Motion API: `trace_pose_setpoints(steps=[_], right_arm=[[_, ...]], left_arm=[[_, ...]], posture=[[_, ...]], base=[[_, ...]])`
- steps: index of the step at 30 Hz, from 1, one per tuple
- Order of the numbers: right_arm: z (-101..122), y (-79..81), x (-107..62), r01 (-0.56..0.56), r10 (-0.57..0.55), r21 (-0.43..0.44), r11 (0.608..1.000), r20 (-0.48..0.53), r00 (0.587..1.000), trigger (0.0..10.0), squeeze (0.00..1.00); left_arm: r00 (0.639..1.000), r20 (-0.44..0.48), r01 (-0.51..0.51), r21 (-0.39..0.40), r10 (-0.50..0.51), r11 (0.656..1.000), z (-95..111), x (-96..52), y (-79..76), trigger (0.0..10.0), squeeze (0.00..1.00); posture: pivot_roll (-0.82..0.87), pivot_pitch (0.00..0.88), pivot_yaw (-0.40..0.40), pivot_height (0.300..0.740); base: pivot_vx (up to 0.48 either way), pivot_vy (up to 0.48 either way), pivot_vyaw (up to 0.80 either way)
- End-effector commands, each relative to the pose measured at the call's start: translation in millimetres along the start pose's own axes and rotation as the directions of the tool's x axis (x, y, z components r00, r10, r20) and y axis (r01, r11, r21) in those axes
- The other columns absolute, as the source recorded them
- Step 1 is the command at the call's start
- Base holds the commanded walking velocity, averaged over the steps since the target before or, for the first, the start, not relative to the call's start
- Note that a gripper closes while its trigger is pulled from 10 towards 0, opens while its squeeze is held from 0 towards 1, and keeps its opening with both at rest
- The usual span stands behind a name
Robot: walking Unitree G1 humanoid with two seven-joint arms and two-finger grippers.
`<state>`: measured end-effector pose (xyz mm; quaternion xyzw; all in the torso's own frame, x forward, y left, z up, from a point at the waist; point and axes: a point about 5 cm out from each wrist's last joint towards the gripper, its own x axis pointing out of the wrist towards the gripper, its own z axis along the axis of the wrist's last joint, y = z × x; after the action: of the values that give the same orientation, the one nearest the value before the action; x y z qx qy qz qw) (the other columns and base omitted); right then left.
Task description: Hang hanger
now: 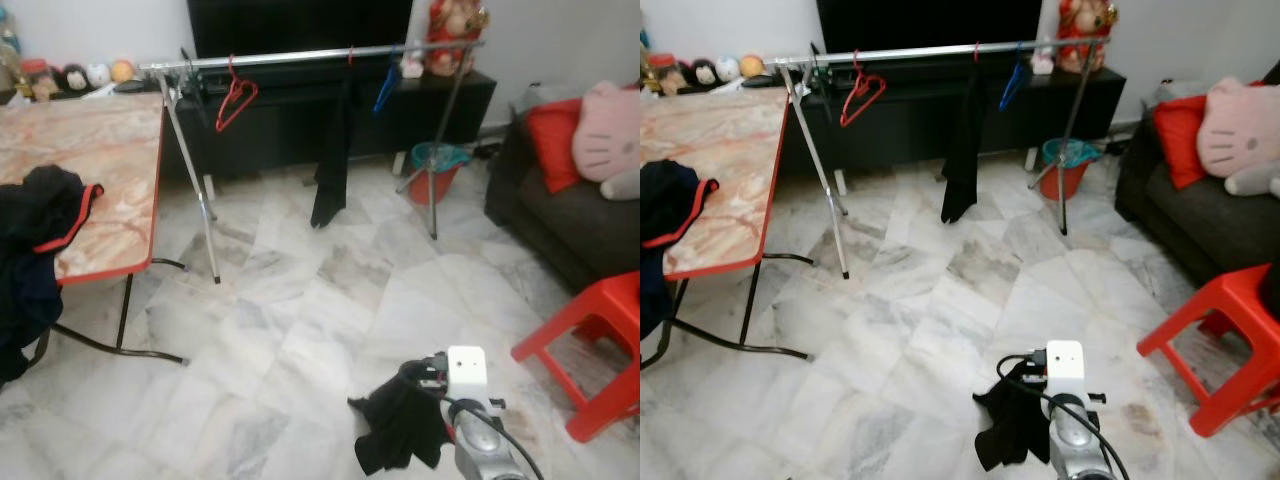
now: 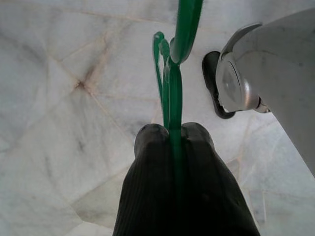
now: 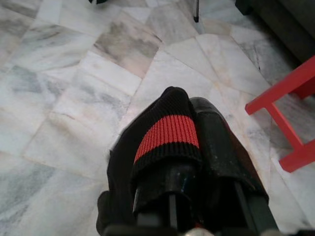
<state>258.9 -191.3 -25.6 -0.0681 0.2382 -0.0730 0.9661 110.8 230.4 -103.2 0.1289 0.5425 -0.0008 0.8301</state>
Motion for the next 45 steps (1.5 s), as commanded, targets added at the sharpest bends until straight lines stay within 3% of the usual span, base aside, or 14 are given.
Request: trace_pose_setpoints(steps=[1,8,11,16,17,19,22,25,26,27,33,39,42,45], right_arm=[[15.5,-1.5,5.6,0.002,-0.003,0.004,1.0,0.053,0.999,10.0,0.0],[27.7,0.0,10.5,-0.011,0.011,-0.009,1.0,0.076,0.997,10.0,0.0],[38.6,3.0,14.3,-0.036,0.039,-0.035,0.999,0.1,0.994,10.0,0.0],[47.5,5.0,17.7,-0.052,0.062,-0.095,0.994,0.109,0.992,10.0,0.0],[53.4,8.1,20.2,-0.076,0.098,-0.195,0.978,0.106,0.99,10.0,0.0],[60.1,10.8,23.2,-0.104,0.14,-0.321,0.941,0.092,0.986,10.0,0.0],[64.4,12.1,25.1,-0.124,0.168,-0.401,0.908,0.077,0.983,10.0,0.0],[73.4,16.5,28.5,-0.174,0.235,-0.568,0.804,0.036,0.971,10.0,0.0],[78.5,18.8,29.9,-0.184,0.254,-0.621,0.762,0.025,0.967,10.0,0.0],[79.8,19.2,30.2,-0.186,0.257,-0.628,0.756,0.023,0.966,10.0,0.0],[98.4,23.1,34.5,-0.151,0.227,-0.607,0.781,0.051,0.973,10.0,0.0],[107.7,26.0,37.0,-0.119,0.183,-0.594,0.796,0.048,0.982,10.0,0.0],[113.4,33.7,37.2,-0.116,0.18,-0.587,0.801,0.051,0.982,10.0,0.0],[116.8,36.9,37.2,-0.113,0.179,-0.581,0.806,0.057,0.982,10.0,0.0]], left_arm=[[1.0,-0.002,-0.002,-0.01,0.002,1.0,-1.6,-0.1,-3.8,10.0,0.0],[0.993,0.082,-0.08,0.001,0.08,0.997,9.5,-1.1,15.9,10.0,0.0],[0.953,0.244,-0.18,-0.029,0.182,0.983,53.7,-2.1,42.3,10.0,0.0],[0.907,0.365,-0.233,0.014,0.212,0.972,90.2,-6.6,57.2,10.0,0.0],[0.852,0.492,-0.253,0.083,0.181,0.964,117.6,-16.9,66.5,10.0,0.0],[0.785,0.607,-0.257,0.14,0.122,0.956,141.7,-32.5,72.7,10.0,0.0],[0.756,0.651,-0.224,0.154,0.072,0.962,154.4,-42.1,74.6,10.0,0.0],[0.734,0.665,-0.094,0.3,-0.137,0.949,177.7,-63.1,66.0,10.0,0.0],[0.723,0.644,-0.04,0.402,-0.251,0.915,187.9,-73.1,58.0,10.0,0.0],[0.72,0.638,-0.032,0.425,-0.274,0.905,190.0,-75.2,56.2,10.0,0.0],[0.704,0.541,0.077,0.586,-0.46,0.807,210.2,-98.0,33.0,10.0,0.0],[0.665,0.379,0.227,0.718,-0.643,0.658,210.6,-117.9,7.3,10.0,0.0],[0.614,0.286,0.299,0.779,-0.736,0.551,211.5,-127.7,-17.6,10.0,0.0],[0.595,0.277,0.315,0.783,-0.755,0.536,213.8,-130.4,-25.7,10.0,0.0]], posture=[[0.11,0.0,-0.023,0.74],[0.12,0.0,-0.029,0.74],[0.12,0.0,-0.034,0.74],[0.12,0.0,-0.037,0.74],[0.12,0.0,-0.039,0.74],[0.12,0.0,-0.042,0.74],[0.12,0.0,-0.045,0.74],[0.13,0.0,-0.048,0.74],[0.13,0.0,-0.052,0.74],[0.13,0.0,-0.052,0.74],[0.12,0.0,-0.051,0.74],[0.11,0.0,-0.047,0.74],[0.12,0.0,-0.052,0.74],[0.11,0.0,-0.054,0.74]], base=[[0.0,0.0,0.0],[0.0,0.0,0.0],[0.0,0.0,0.0],[0.0,0.0,0.0],[0.0,0.0,0.0],[0.0,0.0,0.0],[0.0,0.0,0.0],[0.0,0.0,0.0],[0.0,0.0,0.0],[0.0,0.0,0.0],[0.0,0.0,0.0],[0.0,0.0,0.0],[0.0,0.0,0.0],[0.0,0.0,0.0]])
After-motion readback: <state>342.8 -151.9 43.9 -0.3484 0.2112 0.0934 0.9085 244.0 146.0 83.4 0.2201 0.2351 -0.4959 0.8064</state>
